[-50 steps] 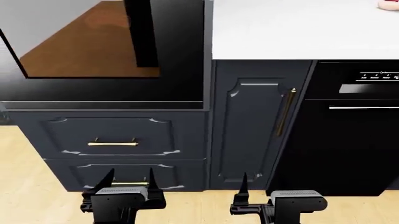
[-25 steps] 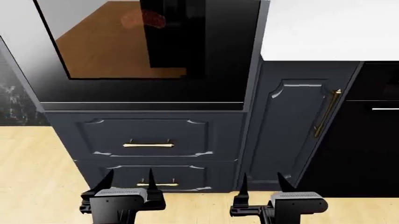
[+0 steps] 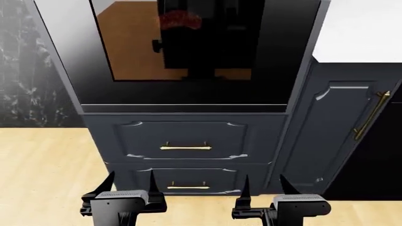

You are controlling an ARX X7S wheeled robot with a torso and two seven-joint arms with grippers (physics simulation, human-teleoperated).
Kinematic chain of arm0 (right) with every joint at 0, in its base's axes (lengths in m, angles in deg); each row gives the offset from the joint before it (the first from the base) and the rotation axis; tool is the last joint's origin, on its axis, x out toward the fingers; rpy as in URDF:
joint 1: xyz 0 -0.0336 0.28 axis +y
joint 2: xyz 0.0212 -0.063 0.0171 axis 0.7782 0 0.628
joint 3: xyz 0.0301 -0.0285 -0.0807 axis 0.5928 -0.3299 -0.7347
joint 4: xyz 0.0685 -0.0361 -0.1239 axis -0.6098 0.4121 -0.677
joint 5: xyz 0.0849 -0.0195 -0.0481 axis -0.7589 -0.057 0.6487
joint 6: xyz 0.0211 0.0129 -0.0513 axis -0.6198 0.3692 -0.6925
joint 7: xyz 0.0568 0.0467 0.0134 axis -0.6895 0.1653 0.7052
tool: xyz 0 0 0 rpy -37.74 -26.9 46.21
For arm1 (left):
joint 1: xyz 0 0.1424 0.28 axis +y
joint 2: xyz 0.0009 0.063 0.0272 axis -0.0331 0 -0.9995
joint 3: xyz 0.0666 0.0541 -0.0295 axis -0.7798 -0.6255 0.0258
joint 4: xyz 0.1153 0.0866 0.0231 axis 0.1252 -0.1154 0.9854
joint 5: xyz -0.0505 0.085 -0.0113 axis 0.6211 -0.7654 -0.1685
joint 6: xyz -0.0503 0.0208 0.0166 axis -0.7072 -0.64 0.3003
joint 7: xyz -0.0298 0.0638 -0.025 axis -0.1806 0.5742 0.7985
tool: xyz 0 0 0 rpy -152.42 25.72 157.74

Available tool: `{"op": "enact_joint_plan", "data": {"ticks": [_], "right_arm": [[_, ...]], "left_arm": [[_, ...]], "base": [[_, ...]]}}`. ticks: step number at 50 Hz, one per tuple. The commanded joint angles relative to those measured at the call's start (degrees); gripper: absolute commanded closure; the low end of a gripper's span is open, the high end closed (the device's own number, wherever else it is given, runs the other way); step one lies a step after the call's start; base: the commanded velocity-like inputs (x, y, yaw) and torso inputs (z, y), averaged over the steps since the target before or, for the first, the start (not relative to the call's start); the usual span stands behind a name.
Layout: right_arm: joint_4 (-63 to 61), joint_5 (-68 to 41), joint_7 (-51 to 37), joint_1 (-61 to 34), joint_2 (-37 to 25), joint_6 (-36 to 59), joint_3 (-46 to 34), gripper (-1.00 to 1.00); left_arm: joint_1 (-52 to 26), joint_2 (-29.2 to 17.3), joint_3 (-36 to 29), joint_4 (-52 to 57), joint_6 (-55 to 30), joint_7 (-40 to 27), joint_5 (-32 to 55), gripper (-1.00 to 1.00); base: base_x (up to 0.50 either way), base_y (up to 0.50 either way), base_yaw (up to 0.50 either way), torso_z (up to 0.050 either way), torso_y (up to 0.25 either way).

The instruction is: Open the oven door

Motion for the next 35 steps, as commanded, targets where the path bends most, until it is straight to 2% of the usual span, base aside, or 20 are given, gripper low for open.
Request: {"op": "enact_joint_plan", "data": {"ticks": [1, 35], "right_arm": [[-0.31, -0.48, -0.27, 0.11, -0.41, -0.06, -0.29, -1.0], [0.76, -1.7, -1.11, 0.01, -0.97, -0.61, -1.17, -1.0]], "left_arm": [[0.06, -0.32, -0.47, 0.25, -0.04, -0.43, 0.22, -1.0], [-0.24, -1.16, -1.93, -0.27, 0.15, -1.36, 0.52, -1.0]], "base": [[0.02, 0.46, 0.0, 0.0, 0.0], [0.02, 0.46, 0.0, 0.0, 0.0]]}}
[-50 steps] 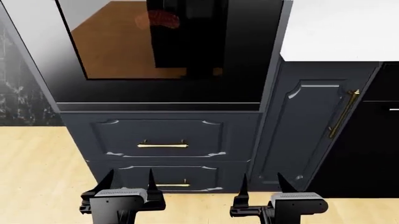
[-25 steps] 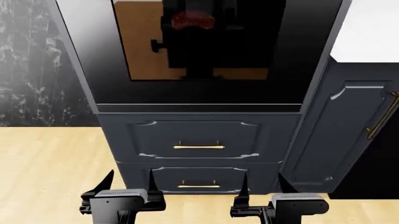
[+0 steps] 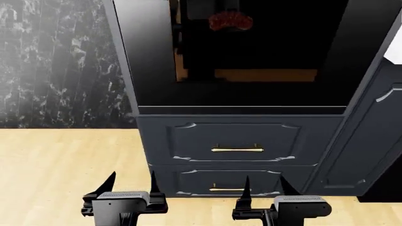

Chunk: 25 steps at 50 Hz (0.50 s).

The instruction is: Open the oven door

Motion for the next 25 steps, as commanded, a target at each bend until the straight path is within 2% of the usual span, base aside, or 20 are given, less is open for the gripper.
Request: {"op": "enact_joint_plan", "data": {"ticks": [1, 25], "right_arm": [[0.53, -0.44, -0.21, -0.08, -0.13, -0.3, -0.32, -1.0], [0.96, -0.95, -0.95, 0.06, -0.56, -0.93, -0.86, -1.0]], "left_arm": [[-0.11, -0.27, -0.48, -0.15, -0.02, -0.3, 0.14, -1.0], [-0.03, -0.73, -1.14, -0.5, 0.45, -0.87, 0.75, -1.0]], "base": [[0.02, 0.46, 0.0, 0.0, 0.0], [0.03, 0.46, 0.0, 0.0, 0.0]]}}
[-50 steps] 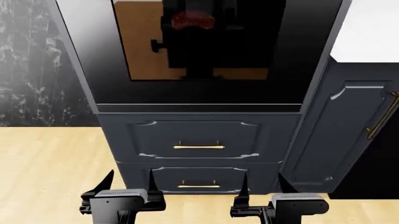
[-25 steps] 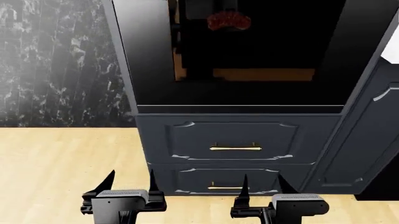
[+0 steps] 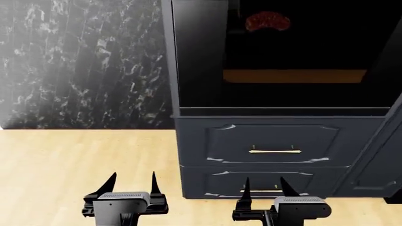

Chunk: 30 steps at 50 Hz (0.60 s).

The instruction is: Open the oven door

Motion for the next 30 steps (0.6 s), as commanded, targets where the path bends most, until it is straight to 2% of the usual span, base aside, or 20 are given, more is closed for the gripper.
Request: {"op": "enact_joint_plan", "data": {"ticks": [1, 30], "right_arm": [[0.18, -0.21, -0.35, 0.04, -0.21, -0.25, -0.29, -1.0], [0.23, -1.22, -1.26, -0.07, -0.79, 0.3, -0.72, -1.0]], "left_arm": [[0.02, -0.25, -0.32, -0.1, 0.14, -0.3, 0.25, -1.0], [-0.18, -0.78, -1.24, -0.16, 0.18, -0.94, 0.7, -1.0]], "base": [[0.03, 0.46, 0.0, 0.0, 0.0], [0.03, 0.46, 0.0, 0.0, 0.0]]}}
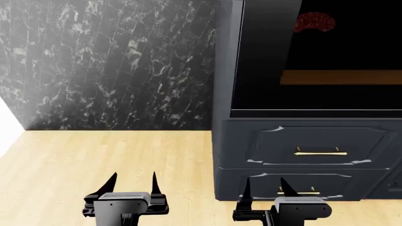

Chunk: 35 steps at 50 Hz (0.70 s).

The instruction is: Open the oven door

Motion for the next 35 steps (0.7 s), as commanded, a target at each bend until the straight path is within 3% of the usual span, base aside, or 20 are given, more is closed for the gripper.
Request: {"op": "enact_joint_plan", "data": {"ticks": [1, 8, 24, 35], "right_arm": [[0.34, -0.47, -0.61, 0.02, -0.08, -0.09, 0.1, -1.0], [0.58, -0.81, -1.11, -0.06, -0.15, 0.24, 0.26, -1.0], [0.53, -1.81, -1.46, 0.0, -0.4, 0.47, 0.23, -1.0], [0.32, -1.93, -1.66, 0.22, -0.59, -0.11, 0.03, -1.0]], "left_arm": [[-0.07, -0.16, -0.38, -0.09, -0.02, -0.21, 0.2, -1.0], [-0.11, -0.3, -0.62, -0.37, 0.32, -0.35, 0.12, -1.0], [-0.11, -0.72, -1.18, -0.09, 0.24, -0.82, 0.29, -1.0], [0.05, -1.0, -1.35, 0.16, 0.35, -1.18, 0.6, -1.0]], "base": [[0.03, 0.46, 0.0, 0.0, 0.0], [0.05, 0.0, 0.0, 0.0, 0.0], [0.27, 0.0, 0.0, 0.0, 0.0], [0.04, 0.0, -0.14, 0.0, 0.0]]}}
